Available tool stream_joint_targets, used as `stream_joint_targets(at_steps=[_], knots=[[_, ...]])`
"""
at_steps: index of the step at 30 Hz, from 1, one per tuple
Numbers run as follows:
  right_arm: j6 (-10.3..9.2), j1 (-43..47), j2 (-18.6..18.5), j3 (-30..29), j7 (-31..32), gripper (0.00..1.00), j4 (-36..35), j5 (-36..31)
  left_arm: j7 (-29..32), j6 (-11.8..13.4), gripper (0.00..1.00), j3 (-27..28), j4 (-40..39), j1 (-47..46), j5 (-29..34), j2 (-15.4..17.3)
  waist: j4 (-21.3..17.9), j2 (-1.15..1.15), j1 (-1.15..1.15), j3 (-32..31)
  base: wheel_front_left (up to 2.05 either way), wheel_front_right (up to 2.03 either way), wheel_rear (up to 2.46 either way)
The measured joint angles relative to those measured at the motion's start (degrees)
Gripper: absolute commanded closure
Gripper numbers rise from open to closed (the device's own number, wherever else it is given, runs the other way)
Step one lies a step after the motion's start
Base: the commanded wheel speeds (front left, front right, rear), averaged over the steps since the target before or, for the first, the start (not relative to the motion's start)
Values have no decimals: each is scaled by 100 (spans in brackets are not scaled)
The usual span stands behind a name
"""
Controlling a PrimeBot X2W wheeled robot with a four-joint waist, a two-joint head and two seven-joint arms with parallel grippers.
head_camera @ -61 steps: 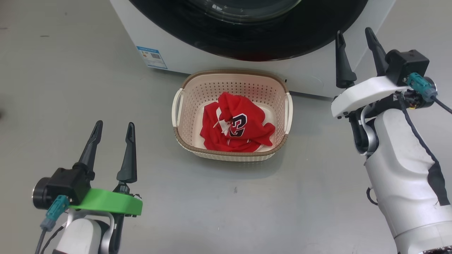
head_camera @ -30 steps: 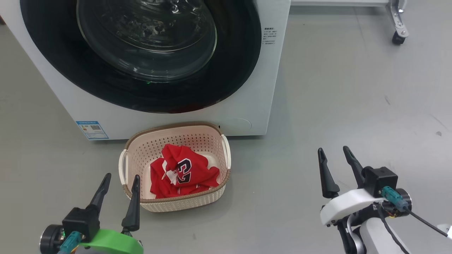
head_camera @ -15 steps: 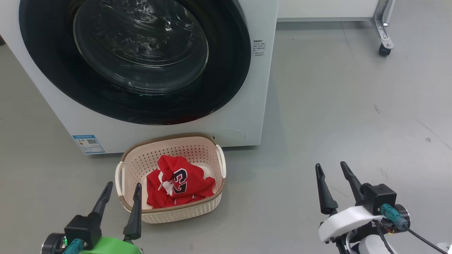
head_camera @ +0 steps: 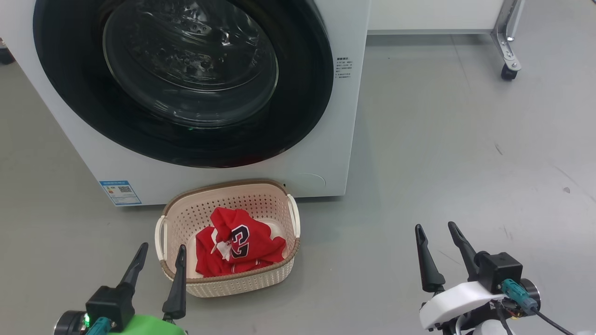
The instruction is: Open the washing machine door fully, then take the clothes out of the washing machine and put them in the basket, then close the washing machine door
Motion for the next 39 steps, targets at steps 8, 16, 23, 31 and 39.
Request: stream_joint_targets(at_steps=[8, 16, 23, 31, 39], knots=[[-47, 105, 2, 0, 1, 0, -63, 0, 37, 12, 0, -5, -76, 12, 0, -1, 34, 0, 0, -31, 0, 0, 0], [-51, 160, 5, 5, 1, 0, -116, 0, 58, 53, 0, -16, -127, 94, 0, -2, 57, 0, 0, -41, 0, 0, 0], [-90, 208, 8, 10, 1, 100, -153, 0, 100, 55, 100, -32, -192, 107, 0, -14, 58, 0, 0, -39, 0, 0, 0], [-89, 486, 57, 46, 8, 100, 335, -1, 103, 54, 100, -131, 339, 254, 0, -185, 58, 0, 0, -38, 0, 0, 0], [-67, 644, 77, 46, 9, 100, 459, 265, 108, 19, 100, -172, 525, 344, -270, -252, 55, 0, 0, -37, 0, 0, 0]])
